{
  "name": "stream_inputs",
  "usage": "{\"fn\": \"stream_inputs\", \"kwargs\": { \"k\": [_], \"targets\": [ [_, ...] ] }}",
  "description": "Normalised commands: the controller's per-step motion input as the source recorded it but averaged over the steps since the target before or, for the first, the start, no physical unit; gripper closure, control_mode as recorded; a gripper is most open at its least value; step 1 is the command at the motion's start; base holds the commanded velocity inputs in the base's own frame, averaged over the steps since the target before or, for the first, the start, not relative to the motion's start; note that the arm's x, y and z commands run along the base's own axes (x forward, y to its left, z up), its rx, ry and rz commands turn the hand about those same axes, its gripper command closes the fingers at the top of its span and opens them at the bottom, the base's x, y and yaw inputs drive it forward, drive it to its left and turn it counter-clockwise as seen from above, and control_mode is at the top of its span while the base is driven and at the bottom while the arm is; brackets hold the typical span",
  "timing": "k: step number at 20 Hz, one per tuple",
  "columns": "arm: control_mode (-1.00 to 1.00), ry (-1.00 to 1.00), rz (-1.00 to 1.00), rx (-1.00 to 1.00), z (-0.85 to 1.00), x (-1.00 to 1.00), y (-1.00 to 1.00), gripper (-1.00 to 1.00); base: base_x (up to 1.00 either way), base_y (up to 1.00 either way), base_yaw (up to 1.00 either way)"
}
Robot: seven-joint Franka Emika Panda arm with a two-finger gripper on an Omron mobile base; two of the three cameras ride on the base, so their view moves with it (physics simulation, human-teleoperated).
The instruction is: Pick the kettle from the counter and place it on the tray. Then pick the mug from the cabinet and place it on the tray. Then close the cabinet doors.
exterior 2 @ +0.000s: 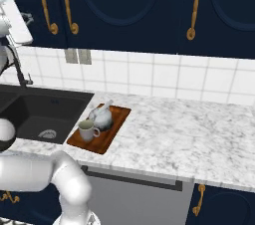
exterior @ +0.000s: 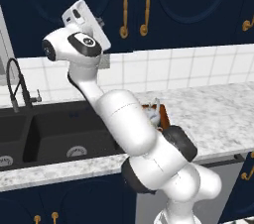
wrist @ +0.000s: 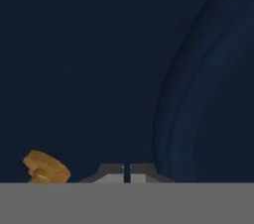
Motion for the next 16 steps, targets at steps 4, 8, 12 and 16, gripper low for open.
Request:
{"fn": "stream_inputs", "kwargs": {
  "k": [4, 8, 12, 16],
  "targets": [
    [-1.00, 0.29, 0.31, -0.01, 0.00, 0.94, -0.94, 1.00, 0.00, 0.00, 0.00],
    [-1.00, 0.35, 0.36, -0.03, 0.00, 0.93, -0.77, 1.00, 0.00, 0.00, 0.00],
    [-1.00, 0.36, 0.39, -0.02, -0.11, 1.00, -0.68, 1.00, 0.00, 0.00, 0.00],
    [-1.00, 0.29, 0.37, 0.00, -0.54, 0.99, -0.63, 1.00, 0.00, 0.00, 0.00]
  ]
}}
